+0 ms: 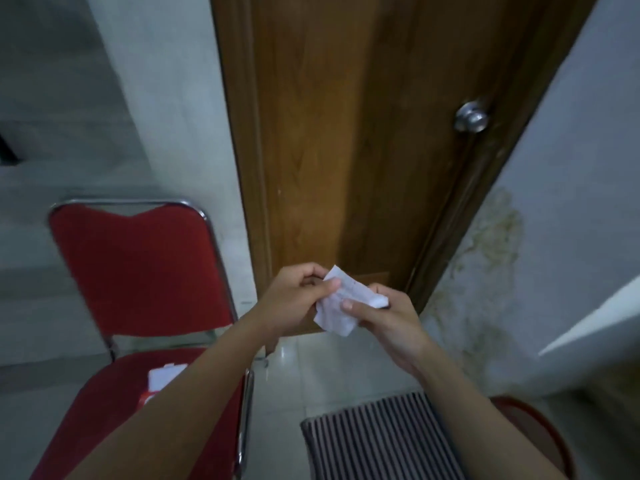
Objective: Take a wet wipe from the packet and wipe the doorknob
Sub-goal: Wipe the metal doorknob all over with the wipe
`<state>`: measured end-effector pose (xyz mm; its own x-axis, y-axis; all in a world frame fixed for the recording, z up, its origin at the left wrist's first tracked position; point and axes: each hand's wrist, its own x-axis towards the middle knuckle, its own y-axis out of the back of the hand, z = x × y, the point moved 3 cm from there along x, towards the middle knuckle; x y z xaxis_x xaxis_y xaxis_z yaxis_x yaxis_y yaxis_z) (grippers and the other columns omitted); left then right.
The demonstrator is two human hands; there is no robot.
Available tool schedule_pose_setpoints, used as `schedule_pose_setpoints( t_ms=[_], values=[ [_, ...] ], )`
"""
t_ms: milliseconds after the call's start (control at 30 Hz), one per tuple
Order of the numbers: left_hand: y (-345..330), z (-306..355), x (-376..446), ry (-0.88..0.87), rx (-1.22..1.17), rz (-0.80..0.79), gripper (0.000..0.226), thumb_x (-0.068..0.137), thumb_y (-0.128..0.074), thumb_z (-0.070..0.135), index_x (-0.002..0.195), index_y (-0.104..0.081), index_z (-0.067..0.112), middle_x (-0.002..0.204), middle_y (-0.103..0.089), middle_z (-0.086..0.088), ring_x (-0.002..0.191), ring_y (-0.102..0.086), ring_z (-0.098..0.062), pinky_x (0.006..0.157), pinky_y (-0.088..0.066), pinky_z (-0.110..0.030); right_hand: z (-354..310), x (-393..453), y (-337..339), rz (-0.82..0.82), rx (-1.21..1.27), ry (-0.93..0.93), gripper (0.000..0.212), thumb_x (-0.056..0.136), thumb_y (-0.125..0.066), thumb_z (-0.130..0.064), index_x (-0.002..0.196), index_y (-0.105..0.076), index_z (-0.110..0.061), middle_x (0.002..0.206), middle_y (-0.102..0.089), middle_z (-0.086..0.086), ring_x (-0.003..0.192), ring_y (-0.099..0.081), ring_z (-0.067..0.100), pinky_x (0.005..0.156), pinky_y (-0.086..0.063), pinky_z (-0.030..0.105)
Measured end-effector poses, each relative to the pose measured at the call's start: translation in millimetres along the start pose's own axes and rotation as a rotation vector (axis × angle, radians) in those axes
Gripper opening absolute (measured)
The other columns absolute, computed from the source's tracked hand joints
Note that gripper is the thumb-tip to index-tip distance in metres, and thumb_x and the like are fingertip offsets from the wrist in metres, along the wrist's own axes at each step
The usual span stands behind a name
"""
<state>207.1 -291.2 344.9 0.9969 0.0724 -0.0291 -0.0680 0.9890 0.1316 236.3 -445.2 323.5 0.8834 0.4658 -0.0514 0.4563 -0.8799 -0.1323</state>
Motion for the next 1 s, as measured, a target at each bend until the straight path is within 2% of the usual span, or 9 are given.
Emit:
schedule_pose_setpoints(
  t_ms=[67, 200, 267, 433, 567, 667, 767, 867, 1000],
  values=[
    [-19.5, 21.4, 10.0, -0.029, -0.033, -0.016, 0.010, 0.086, -0.060, 0.014, 0.090, -0.066, 0.007, 0.079, -0.069, -0.005, 0.071, -0.065, -0.013, 0.062, -0.054, -0.020, -18.4, -0.9, 21.3, 0.024, 0.090, 0.026, 0.020, 0.065, -0.077, -0.008, 0.065, -0.058, -0.015, 0.081, -0.070, 0.010, 0.081, -0.068, 0.026, 0.068, -0.053, 0.034],
    [-48.7, 48.5, 41.6, -0.057, -0.084, -0.030, 0.016, 0.087, -0.058, 0.015, 0.097, -0.065, 0.004, 0.089, -0.070, -0.011, 0.084, -0.067, -0.020, 0.078, -0.055, -0.031, -46.7, 8.0, 53.9, 0.054, 0.267, 0.046, 0.024, 0.071, -0.074, -0.006, 0.089, -0.060, -0.001, 0.098, -0.069, 0.021, 0.093, -0.067, 0.035, 0.076, -0.056, 0.041],
    [-56.9, 56.5, 61.3, -0.052, -0.098, -0.037, 0.018, 0.087, -0.058, 0.017, 0.098, -0.065, 0.004, 0.093, -0.070, -0.013, 0.087, -0.067, -0.021, 0.078, -0.055, -0.033, -54.3, 18.9, 68.6, 0.077, 0.281, 0.042, 0.026, 0.071, -0.072, -0.010, 0.094, -0.062, -0.002, 0.097, -0.070, 0.018, 0.092, -0.068, 0.031, 0.074, -0.058, 0.035],
    [-63.4, 76.0, 136.0, -0.083, -0.112, -0.043, 0.017, 0.088, -0.057, 0.020, 0.096, -0.065, 0.008, 0.090, -0.070, -0.006, 0.085, -0.068, -0.018, 0.073, -0.055, -0.029, -80.3, 75.9, 102.6, 0.070, 0.244, 0.015, 0.040, 0.074, -0.071, -0.014, 0.111, -0.062, 0.000, 0.108, -0.069, 0.018, 0.102, -0.065, 0.031, 0.086, -0.055, 0.038],
    [-58.0, 97.6, 210.9, -0.146, -0.054, 0.061, 0.014, 0.089, -0.056, 0.021, 0.091, -0.065, 0.011, 0.088, -0.070, -0.004, 0.083, -0.067, -0.014, 0.072, -0.054, -0.025, -108.3, 141.6, 128.7, 0.309, 0.044, 0.020, 0.031, 0.071, -0.076, -0.012, 0.098, -0.064, -0.004, 0.095, -0.072, 0.013, 0.082, -0.072, 0.025, 0.069, -0.058, 0.034],
    [-53.6, 113.5, 265.5, -0.177, -0.003, 0.115, 0.015, 0.088, -0.056, 0.022, 0.090, -0.064, 0.009, 0.086, -0.068, -0.008, 0.081, -0.064, -0.015, 0.069, -0.049, -0.023, -128.0, 189.8, 146.6, 0.563, -0.121, 0.053, 0.040, 0.064, -0.083, -0.021, 0.094, -0.061, -0.008, 0.088, -0.069, 0.006, 0.073, -0.070, 0.019, 0.056, -0.055, 0.027],
    [-56.2, 125.8, 318.1, -0.200, 0.054, 0.143, 0.015, 0.088, -0.057, 0.023, 0.087, -0.063, 0.010, 0.073, -0.060, -0.004, 0.071, -0.056, -0.012, 0.065, -0.043, -0.022, -145.6, 230.7, 165.0, 0.742, -0.303, 0.137, 0.041, 0.060, -0.085, -0.029, 0.087, -0.058, -0.011, 0.078, -0.062, 0.003, 0.069, -0.063, 0.017, 0.052, -0.049, 0.025],
    [-69.4, 129.8, 347.8, -0.217, 0.079, 0.111, 0.011, 0.088, -0.057, 0.025, 0.083, -0.063, 0.017, 0.072, -0.061, 0.001, 0.070, -0.057, -0.010, 0.063, -0.044, -0.020, -156.3, 252.9, 176.3, 0.770, -0.334, 0.245, 0.041, 0.060, -0.085, -0.024, 0.089, -0.056, -0.017, 0.085, -0.063, 0.003, 0.077, -0.064, 0.019, 0.063, -0.057, 0.033],
    [-94.7, 133.3, 378.3, -0.165, -0.004, 0.007, 0.008, 0.088, -0.056, 0.026, 0.087, -0.063, 0.024, 0.087, -0.068, 0.002, 0.085, -0.065, -0.013, 0.073, -0.054, -0.028, -165.4, 274.6, 186.5, 0.665, -0.489, 0.452, 0.029, 0.072, -0.077, -0.017, 0.096, -0.061, -0.019, 0.088, -0.062, -0.004, 0.075, -0.061, 0.009, 0.061, -0.054, 0.021]
  ],
)
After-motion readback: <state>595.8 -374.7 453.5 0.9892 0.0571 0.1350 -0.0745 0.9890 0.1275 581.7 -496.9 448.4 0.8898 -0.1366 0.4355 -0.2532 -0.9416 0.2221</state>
